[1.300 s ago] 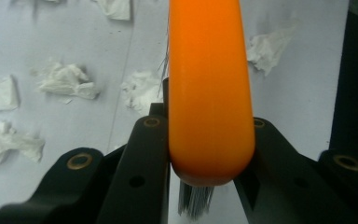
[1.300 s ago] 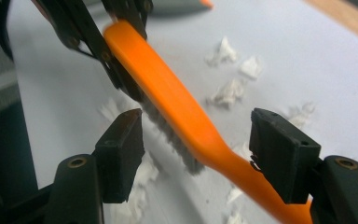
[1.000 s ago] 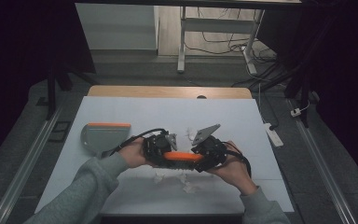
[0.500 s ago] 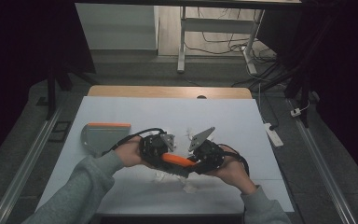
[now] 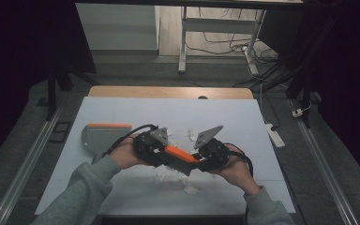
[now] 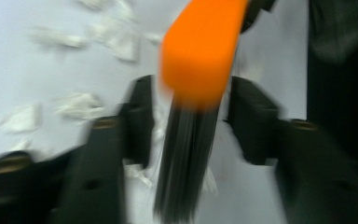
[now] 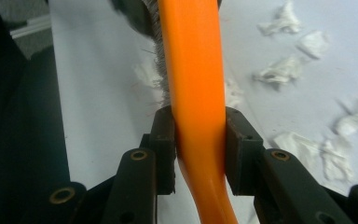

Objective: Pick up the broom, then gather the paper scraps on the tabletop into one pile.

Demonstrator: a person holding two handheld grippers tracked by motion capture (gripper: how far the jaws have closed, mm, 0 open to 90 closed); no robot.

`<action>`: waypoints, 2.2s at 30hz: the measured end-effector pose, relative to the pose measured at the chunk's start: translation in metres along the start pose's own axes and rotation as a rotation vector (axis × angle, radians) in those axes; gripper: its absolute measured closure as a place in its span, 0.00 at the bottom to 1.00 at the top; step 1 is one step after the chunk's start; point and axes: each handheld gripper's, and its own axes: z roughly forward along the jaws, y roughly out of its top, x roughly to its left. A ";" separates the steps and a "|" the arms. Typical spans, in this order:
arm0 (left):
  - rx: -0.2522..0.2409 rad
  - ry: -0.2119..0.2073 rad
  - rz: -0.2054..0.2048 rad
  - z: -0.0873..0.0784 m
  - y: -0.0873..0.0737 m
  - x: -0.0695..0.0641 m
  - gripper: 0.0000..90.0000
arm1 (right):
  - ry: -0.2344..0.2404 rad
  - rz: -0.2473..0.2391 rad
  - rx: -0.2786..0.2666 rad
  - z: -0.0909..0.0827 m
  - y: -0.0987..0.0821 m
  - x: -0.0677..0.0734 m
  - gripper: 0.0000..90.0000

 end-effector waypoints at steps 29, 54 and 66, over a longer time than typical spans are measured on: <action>-0.203 0.393 -0.392 -0.040 -0.150 -0.032 0.30 | -0.180 0.225 -0.117 -0.036 -0.030 -0.044 0.76; -0.183 0.421 -0.409 -0.037 -0.164 -0.032 0.27 | -0.281 0.311 -0.125 -0.044 -0.043 -0.067 0.76; -0.179 0.401 -0.410 -0.033 -0.164 -0.028 0.26 | -0.354 0.367 -0.073 -0.039 -0.045 -0.084 0.76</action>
